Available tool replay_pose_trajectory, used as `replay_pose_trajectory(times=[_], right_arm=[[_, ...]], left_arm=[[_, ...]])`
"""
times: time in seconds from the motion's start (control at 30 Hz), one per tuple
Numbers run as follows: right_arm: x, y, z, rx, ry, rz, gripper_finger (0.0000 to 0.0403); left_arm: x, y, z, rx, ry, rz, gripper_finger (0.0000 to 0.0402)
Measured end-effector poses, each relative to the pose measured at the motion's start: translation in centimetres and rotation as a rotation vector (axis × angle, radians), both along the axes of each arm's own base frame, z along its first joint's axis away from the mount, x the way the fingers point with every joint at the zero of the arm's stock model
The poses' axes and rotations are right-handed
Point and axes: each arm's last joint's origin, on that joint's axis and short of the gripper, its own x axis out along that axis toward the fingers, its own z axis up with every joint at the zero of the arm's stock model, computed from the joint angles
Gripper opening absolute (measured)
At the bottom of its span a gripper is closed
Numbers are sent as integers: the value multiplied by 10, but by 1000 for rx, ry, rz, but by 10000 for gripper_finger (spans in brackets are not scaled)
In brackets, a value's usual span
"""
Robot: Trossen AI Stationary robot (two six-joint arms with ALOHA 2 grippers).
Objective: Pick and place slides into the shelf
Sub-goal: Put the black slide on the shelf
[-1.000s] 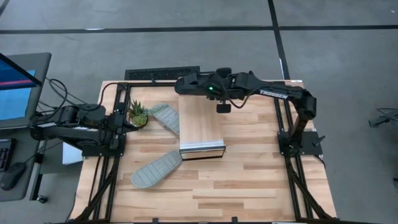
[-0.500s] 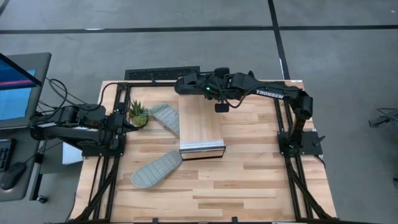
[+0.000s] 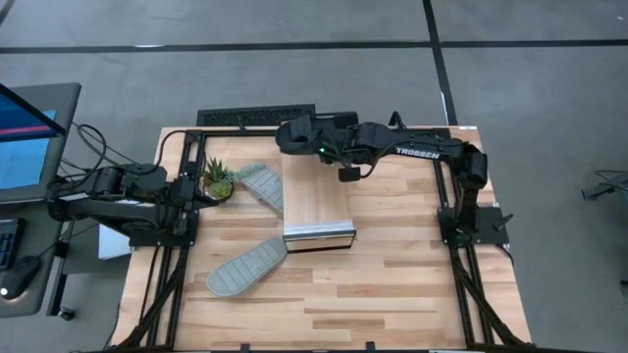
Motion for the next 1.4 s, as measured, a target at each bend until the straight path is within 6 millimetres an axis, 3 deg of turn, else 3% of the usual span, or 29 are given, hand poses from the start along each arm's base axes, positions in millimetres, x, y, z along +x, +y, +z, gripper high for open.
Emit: replay_pose_trajectory(times=[0.57,0.87,1.4], right_arm=[[1,2,1,-50,1,-17,46],[5,9,2,-50,-11,24,109],[9,28,1,-25,-14,84,119]], left_arm=[[0,0,0,0,-1,0,0],[0,0,0,0,-1,0,0],[0,0,0,0,0,0,0]])
